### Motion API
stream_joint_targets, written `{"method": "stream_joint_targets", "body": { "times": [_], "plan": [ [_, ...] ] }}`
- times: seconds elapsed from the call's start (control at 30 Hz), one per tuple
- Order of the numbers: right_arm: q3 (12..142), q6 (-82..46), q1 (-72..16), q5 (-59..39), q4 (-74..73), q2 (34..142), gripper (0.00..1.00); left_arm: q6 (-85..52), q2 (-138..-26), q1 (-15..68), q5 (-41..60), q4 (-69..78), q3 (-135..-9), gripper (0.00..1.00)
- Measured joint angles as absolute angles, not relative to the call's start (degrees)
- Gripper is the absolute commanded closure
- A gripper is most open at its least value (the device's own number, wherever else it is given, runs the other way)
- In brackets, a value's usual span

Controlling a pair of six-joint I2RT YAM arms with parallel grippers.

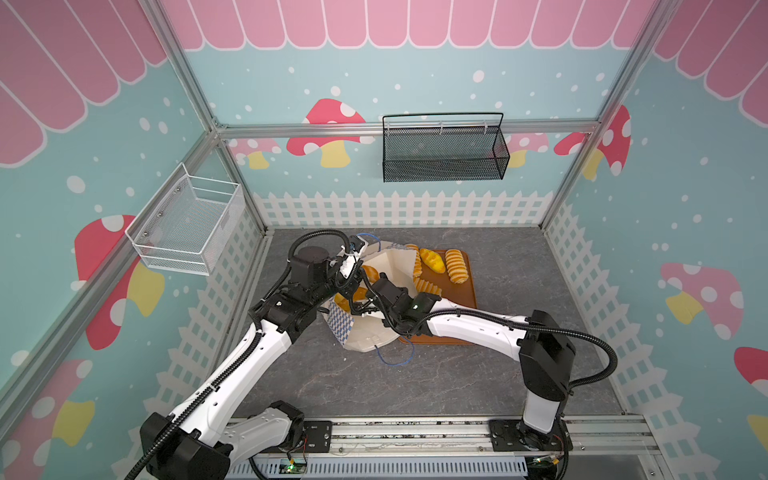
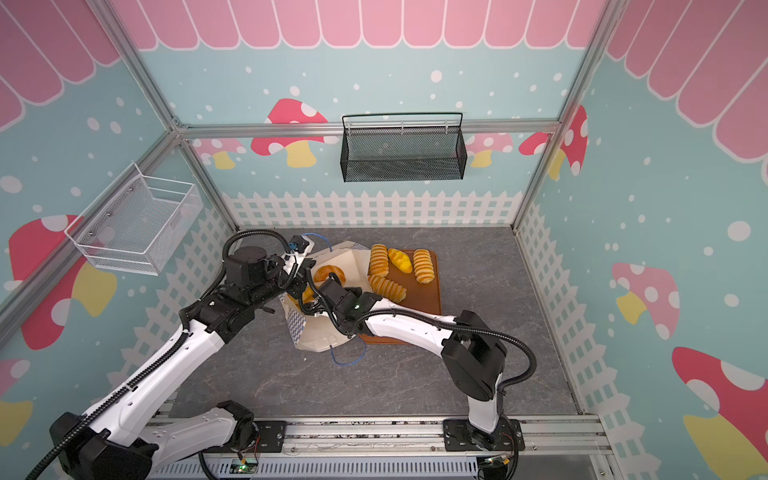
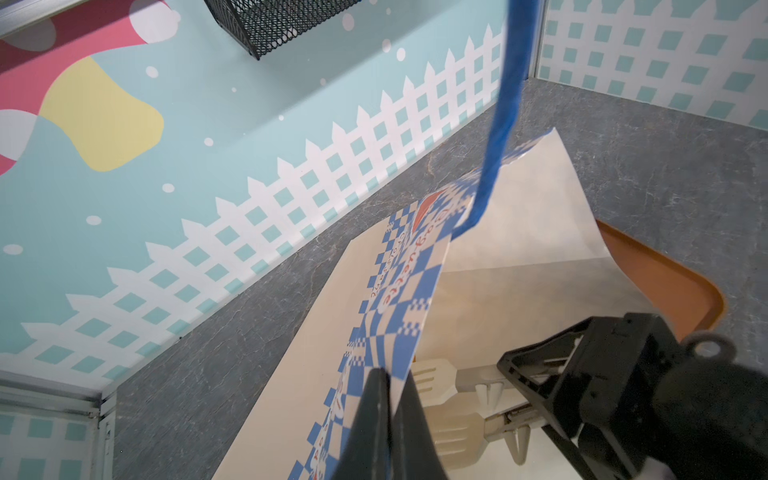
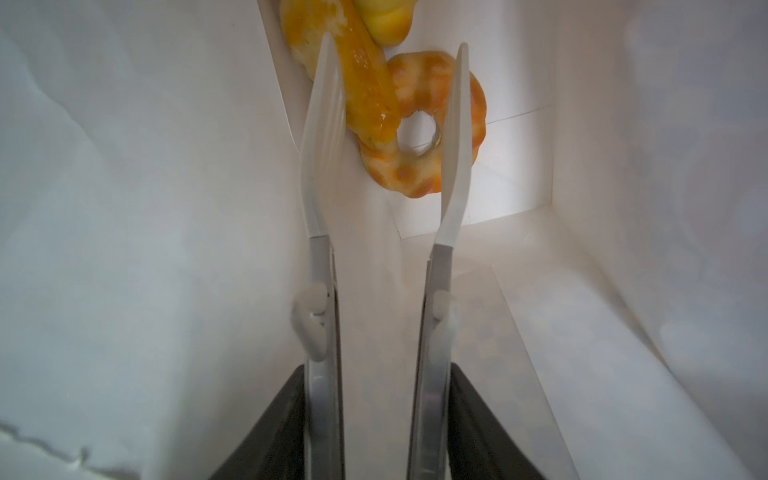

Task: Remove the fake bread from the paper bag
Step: 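Push the tongs deeper and close them on the long yellow bread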

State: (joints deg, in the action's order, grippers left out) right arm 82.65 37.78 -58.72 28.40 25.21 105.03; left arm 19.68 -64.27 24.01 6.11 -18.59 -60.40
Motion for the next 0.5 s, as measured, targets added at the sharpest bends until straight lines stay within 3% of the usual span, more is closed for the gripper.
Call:
{"method": "stream_joint_targets", "body": {
  "times": [0.5],
  "plan": [
    [83.4, 39.2, -59.5, 28.1, 26.9, 105.2, 0.49, 19.4, -65.4, 21.1, 11.6, -22.2, -63.2, 1.00]
  ]
}}
